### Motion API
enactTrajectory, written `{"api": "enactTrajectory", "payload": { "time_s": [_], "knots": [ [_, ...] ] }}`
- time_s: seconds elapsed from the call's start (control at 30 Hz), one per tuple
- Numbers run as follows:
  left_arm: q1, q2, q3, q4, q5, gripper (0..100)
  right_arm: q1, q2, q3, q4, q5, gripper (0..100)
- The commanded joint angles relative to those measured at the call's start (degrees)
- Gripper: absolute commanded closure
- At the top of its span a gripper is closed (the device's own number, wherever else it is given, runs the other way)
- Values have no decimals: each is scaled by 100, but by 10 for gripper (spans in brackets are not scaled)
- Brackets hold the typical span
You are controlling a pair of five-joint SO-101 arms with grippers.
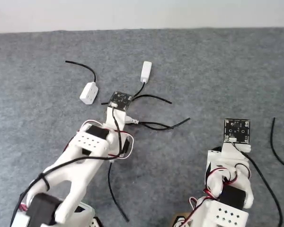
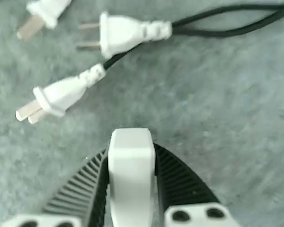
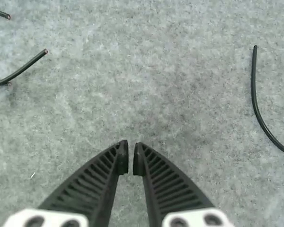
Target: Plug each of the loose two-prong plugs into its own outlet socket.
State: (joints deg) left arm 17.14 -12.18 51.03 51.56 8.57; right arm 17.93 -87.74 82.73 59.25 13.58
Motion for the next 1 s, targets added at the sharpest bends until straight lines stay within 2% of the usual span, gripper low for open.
{"api": "enactTrajectory", "payload": {
  "time_s": [0.0, 0.1, 0.27, 0.37, 0.6, 0.73, 0.83, 0.9, 0.97],
  "knots": [
    [-70, 44, -233, -123, -18, 975, -31, -57, -123, -233, -62, 963],
    [-44, 35, -233, -114, -26, 957, -31, -57, -105, -233, -62, 962],
    [-44, -62, -127, -97, 299, 796, -31, -57, -105, -233, -35, 961],
    [-44, -413, 31, -26, 343, 750, -31, -57, -105, -233, -26, 961],
    [-114, -2171, 576, 255, 343, 750, -31, -57, -97, -233, -44, 960],
    [-545, -3024, 936, 255, 378, 750, -31, -57, -97, -233, -44, 960],
    [-993, -2954, 998, 255, 378, 761, -40, -57, -97, -233, -62, 960],
    [-1266, -2743, 936, 246, 387, 831, -75, -57, -97, -233, -62, 961],
    [-1442, -2462, 804, 246, 352, 957, -189, -57, -88, -224, -44, 962]
  ]
}}
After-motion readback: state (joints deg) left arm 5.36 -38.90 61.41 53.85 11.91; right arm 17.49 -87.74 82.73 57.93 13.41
